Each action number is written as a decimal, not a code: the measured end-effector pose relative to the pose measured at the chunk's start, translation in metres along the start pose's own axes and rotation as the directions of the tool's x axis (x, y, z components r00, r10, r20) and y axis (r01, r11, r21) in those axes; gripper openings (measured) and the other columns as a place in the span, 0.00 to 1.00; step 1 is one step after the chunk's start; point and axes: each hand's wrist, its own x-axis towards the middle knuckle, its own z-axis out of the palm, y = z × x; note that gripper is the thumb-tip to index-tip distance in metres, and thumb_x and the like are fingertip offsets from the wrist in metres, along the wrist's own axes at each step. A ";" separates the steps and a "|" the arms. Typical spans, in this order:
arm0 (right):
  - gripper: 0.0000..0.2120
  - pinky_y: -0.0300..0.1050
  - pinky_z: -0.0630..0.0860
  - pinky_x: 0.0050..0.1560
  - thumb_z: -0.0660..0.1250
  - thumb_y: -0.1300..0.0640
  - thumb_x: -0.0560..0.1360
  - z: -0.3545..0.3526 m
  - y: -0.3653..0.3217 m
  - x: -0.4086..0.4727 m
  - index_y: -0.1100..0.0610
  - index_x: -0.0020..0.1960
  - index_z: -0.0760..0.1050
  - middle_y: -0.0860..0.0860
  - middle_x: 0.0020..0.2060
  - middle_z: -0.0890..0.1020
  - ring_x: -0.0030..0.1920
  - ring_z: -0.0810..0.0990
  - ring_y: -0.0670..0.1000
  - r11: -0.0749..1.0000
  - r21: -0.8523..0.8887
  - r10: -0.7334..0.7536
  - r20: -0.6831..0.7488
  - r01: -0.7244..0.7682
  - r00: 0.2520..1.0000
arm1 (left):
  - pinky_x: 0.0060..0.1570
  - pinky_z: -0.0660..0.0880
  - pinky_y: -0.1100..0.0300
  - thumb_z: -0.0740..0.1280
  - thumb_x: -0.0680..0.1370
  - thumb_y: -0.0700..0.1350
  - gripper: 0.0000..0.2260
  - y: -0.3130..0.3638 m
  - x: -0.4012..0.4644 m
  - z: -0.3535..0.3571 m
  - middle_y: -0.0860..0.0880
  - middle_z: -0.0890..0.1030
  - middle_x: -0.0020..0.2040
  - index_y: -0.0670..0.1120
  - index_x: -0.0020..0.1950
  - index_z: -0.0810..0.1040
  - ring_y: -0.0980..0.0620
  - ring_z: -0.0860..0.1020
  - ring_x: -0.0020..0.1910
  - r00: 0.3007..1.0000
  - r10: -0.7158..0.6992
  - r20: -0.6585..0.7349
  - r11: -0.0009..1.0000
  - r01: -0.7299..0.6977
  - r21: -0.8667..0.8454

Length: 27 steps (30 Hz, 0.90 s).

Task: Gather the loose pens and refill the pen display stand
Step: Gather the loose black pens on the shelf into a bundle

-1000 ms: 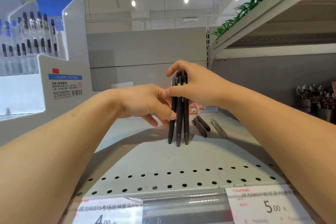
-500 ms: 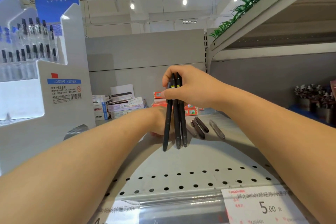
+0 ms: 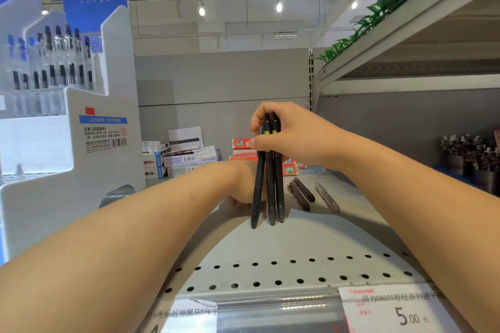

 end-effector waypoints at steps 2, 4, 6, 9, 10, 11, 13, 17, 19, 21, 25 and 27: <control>0.08 0.28 0.66 0.24 0.73 0.60 0.75 0.000 0.000 0.000 0.50 0.47 0.75 0.46 0.34 0.76 0.24 0.72 0.39 1.000 0.005 0.006 -0.003 -0.006 1.000 | 0.34 0.76 0.62 0.66 0.80 0.43 0.05 -0.012 -0.002 -0.004 0.47 0.79 0.40 0.48 0.44 0.75 0.54 0.76 0.31 0.999 -0.023 -0.047 0.990 0.016 -0.143; 0.08 0.29 0.67 0.24 0.72 0.61 0.75 -0.001 0.001 0.000 0.51 0.48 0.75 0.47 0.35 0.77 0.24 0.72 0.39 1.000 0.019 0.013 -0.003 -0.013 1.000 | 0.34 0.79 0.61 0.68 0.79 0.41 0.09 -0.029 -0.008 -0.009 0.46 0.81 0.45 0.48 0.57 0.74 0.53 0.80 0.32 0.993 -0.089 -0.084 0.924 0.051 -0.378; 0.09 0.30 0.67 0.25 0.71 0.60 0.74 -0.001 0.002 0.001 0.49 0.50 0.75 0.48 0.36 0.79 0.25 0.72 0.40 1.000 0.009 0.022 0.000 -0.022 1.000 | 0.36 0.81 0.60 0.70 0.78 0.39 0.12 -0.045 -0.017 -0.016 0.46 0.82 0.49 0.46 0.60 0.76 0.51 0.83 0.34 0.992 -0.101 -0.077 0.791 0.033 -0.611; 0.12 0.32 0.68 0.26 0.71 0.58 0.74 -0.001 0.006 0.002 0.45 0.53 0.75 0.48 0.37 0.80 0.26 0.72 0.41 1.000 -0.009 0.028 0.000 -0.028 1.000 | 0.38 0.80 0.60 0.68 0.78 0.36 0.06 -0.051 -0.034 -0.024 0.44 0.82 0.46 0.40 0.53 0.81 0.49 0.83 0.35 0.997 0.031 -0.072 0.631 -0.075 -0.772; 0.13 0.32 0.68 0.27 0.71 0.57 0.74 -0.001 0.007 0.003 0.43 0.54 0.75 0.47 0.39 0.80 0.27 0.72 0.41 0.999 -0.028 0.030 -0.005 -0.031 1.000 | 0.38 0.80 0.60 0.66 0.78 0.35 0.05 -0.050 -0.038 -0.025 0.43 0.81 0.45 0.40 0.52 0.80 0.49 0.83 0.35 0.995 0.067 -0.080 0.595 -0.104 -0.797; 0.14 0.31 0.68 0.28 0.71 0.55 0.74 -0.001 0.008 0.003 0.41 0.55 0.74 0.46 0.40 0.80 0.28 0.73 0.41 0.998 -0.053 0.030 -0.013 -0.031 0.999 | 0.38 0.80 0.60 0.65 0.79 0.34 0.06 -0.047 -0.040 -0.026 0.42 0.81 0.45 0.40 0.52 0.80 0.49 0.83 0.36 0.992 0.105 -0.071 0.567 -0.118 -0.816; 0.17 0.32 0.69 0.31 0.71 0.54 0.74 -0.001 0.008 0.003 0.39 0.59 0.73 0.44 0.41 0.79 0.30 0.75 0.39 0.996 -0.091 0.026 -0.022 -0.028 0.999 | 0.40 0.82 0.59 0.65 0.79 0.33 0.07 -0.045 -0.041 -0.025 0.41 0.83 0.47 0.41 0.53 0.80 0.49 0.84 0.39 0.983 0.179 -0.049 0.549 -0.141 -0.824; 0.18 0.32 0.69 0.36 0.72 0.52 0.74 0.000 0.007 0.003 0.39 0.61 0.73 0.41 0.43 0.80 0.35 0.77 0.35 0.995 -0.098 0.022 -0.029 -0.025 0.999 | 0.45 0.83 0.57 0.67 0.79 0.34 0.07 -0.044 -0.044 -0.026 0.41 0.84 0.47 0.35 0.57 0.78 0.50 0.84 0.39 0.976 0.212 -0.057 0.536 -0.165 -0.828; 0.13 0.28 0.69 0.34 0.73 0.50 0.74 0.002 0.006 0.003 0.41 0.56 0.75 0.41 0.44 0.80 0.36 0.76 0.35 0.995 -0.099 0.016 -0.035 -0.019 0.999 | 0.45 0.82 0.57 0.68 0.78 0.34 0.12 -0.044 -0.042 -0.025 0.40 0.83 0.47 0.32 0.60 0.77 0.50 0.84 0.39 0.978 0.198 -0.073 0.528 -0.169 -0.832; 0.09 0.28 0.68 0.32 0.74 0.50 0.74 0.002 0.005 0.002 0.43 0.51 0.77 0.42 0.41 0.80 0.33 0.75 0.37 0.996 -0.091 0.005 -0.040 -0.009 0.999 | 0.45 0.82 0.58 0.69 0.78 0.34 0.11 -0.043 -0.042 -0.024 0.42 0.83 0.45 0.33 0.60 0.79 0.50 0.84 0.38 0.973 0.214 -0.087 0.523 -0.189 -0.831; 0.09 0.29 0.65 0.29 0.75 0.55 0.72 0.001 0.001 0.002 0.46 0.45 0.75 0.42 0.33 0.76 0.27 0.70 0.39 0.999 -0.043 -0.013 -0.039 0.011 0.999 | 0.43 0.82 0.57 0.66 0.76 0.36 0.12 -0.044 -0.041 -0.021 0.47 0.84 0.43 0.37 0.59 0.80 0.48 0.84 0.40 0.968 0.247 -0.043 0.472 -0.159 -0.867; 0.09 0.30 0.65 0.28 0.74 0.57 0.72 0.001 -0.001 0.002 0.47 0.44 0.75 0.42 0.31 0.74 0.26 0.68 0.40 0.999 -0.045 -0.017 -0.026 0.016 1.000 | 0.42 0.82 0.57 0.63 0.78 0.36 0.11 -0.040 -0.033 -0.015 0.48 0.85 0.44 0.42 0.56 0.81 0.49 0.84 0.41 0.987 0.125 -0.106 0.538 -0.157 -0.828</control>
